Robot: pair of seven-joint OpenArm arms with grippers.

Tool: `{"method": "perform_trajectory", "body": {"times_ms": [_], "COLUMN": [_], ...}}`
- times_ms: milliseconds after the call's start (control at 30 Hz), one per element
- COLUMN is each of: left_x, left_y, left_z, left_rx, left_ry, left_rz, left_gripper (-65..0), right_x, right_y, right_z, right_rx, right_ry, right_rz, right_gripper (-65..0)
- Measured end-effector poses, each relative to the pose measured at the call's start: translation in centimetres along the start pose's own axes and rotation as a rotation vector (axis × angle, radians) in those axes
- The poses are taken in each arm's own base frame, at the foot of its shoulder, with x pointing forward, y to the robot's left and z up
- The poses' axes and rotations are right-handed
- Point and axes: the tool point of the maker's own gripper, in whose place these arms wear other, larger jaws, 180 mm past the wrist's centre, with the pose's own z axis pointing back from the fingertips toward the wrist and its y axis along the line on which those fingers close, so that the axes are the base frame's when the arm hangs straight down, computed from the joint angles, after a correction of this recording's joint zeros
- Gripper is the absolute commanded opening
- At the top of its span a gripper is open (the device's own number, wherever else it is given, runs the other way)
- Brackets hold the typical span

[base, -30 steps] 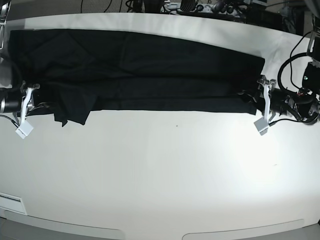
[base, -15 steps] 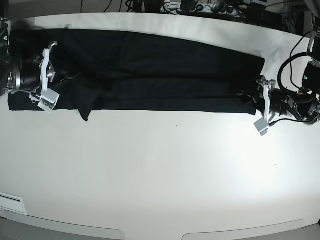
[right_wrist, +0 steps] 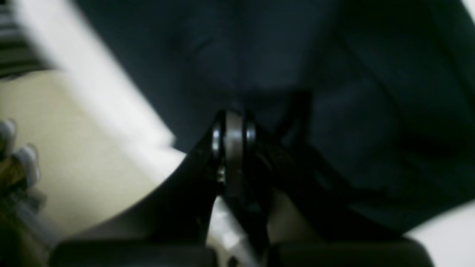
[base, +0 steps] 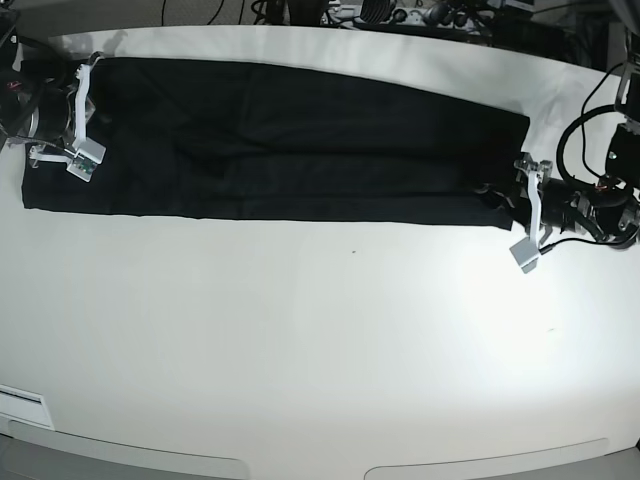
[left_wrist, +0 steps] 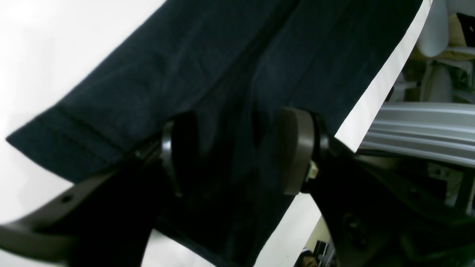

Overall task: Fold the T-shirt properly
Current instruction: 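Lower the folded edge and release both grippers, smoothing the strip, then grasp the end of the folded strip with the left gripper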

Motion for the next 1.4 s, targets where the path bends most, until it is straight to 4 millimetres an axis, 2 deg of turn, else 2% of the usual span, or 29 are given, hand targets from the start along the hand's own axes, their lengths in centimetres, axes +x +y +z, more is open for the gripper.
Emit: {"method": "perform_trajectory", "body": {"times_ms": [67, 133, 233, 367, 467, 533, 600, 733, 767, 800, 833, 867, 967, 1067, 1200, 1300, 1400], "left_x": [0.1, 0.2, 0.1, 0.2, 0.0, -0.3, -0.5, -0.8, -0.9, -1.0, -1.1, -0.9, 0.5, 2.3, 4.1, 4.5, 4.4], "left_y": [0.0, 0.0, 0.2, 0.6, 0.9, 1.1, 1.4, 1.8, 1.9, 2.0, 2.1, 2.2, 2.6, 3.0, 3.6, 3.8, 3.8], "left_z": [0.1, 0.1, 0.5, 1.2, 1.6, 2.1, 2.7, 3.5, 3.6, 3.8, 4.1, 4.3, 5.5, 7.4, 10.0, 11.0, 10.7], "left_rx": [0.001, 0.002, 0.012, 0.030, 0.042, 0.056, 0.071, 0.091, 0.094, 0.099, 0.105, 0.115, 0.138, 0.173, 0.221, 0.240, 0.237], "left_ry": [-0.003, -0.005, -0.001, -0.002, 0.002, 0.009, 0.017, 0.025, 0.027, 0.029, 0.033, 0.027, -0.032, -0.122, -0.216, -0.247, -0.242], "left_rz": [-0.002, -0.003, -0.001, -0.004, -0.001, 0.002, 0.005, 0.009, 0.009, 0.010, 0.011, 0.010, 0.003, -0.005, -0.007, -0.005, 0.001], "left_gripper": [-28.8, -28.8, -28.8, -28.8, -28.8, -28.8, -28.8, -28.8, -28.8, -28.8, -28.8, -28.8, -28.8, -28.8, -28.8, -28.8, -28.8], "right_x": [-0.5, -1.2, -1.8, -2.3, 0.1, 1.8, 3.3, 6.5, 6.8, 6.8, 6.8, 7.1, 7.4, 5.3, 3.6, 2.5, 1.7], "right_y": [-1.9, -2.6, -1.8, 0.8, 3.3, 4.2, 4.3, 3.1, 2.5, 1.9, 1.5, 1.5, 1.1, -1.4, -2.9, -2.5, -1.3], "right_z": [-0.3, -0.3, -0.3, -0.2, 0.2, 1.1, 2.6, 6.8, 7.6, 8.0, 8.1, 7.8, 5.6, 3.0, 0.3, -1.7, -4.0], "right_rx": [-0.074, -0.109, -0.067, 0.075, 0.217, 0.247, 0.232, 0.137, 0.102, 0.072, 0.054, 0.056, 0.056, -0.057, -0.104, -0.075, -0.030], "right_ry": [0.001, 0.038, 0.065, 0.102, -0.023, -0.084, -0.141, -0.295, -0.316, -0.331, -0.350, -0.392, -0.496, -0.466, -0.461, -0.407, -0.350], "right_rz": [-0.004, 0.000, -0.014, -0.048, -0.067, -0.038, 0.000, 0.058, 0.058, 0.046, 0.023, -0.011, -0.146, -0.259, -0.349, -0.365, -0.362], "right_gripper": [-58.3, -49.9, -44.1, -35.7, -35.7, -35.8, -35.9, -37.3, -41.5, -49.6, -60.6, -65.0, -65.0, -65.0, -65.0, -65.0, -65.0]}}
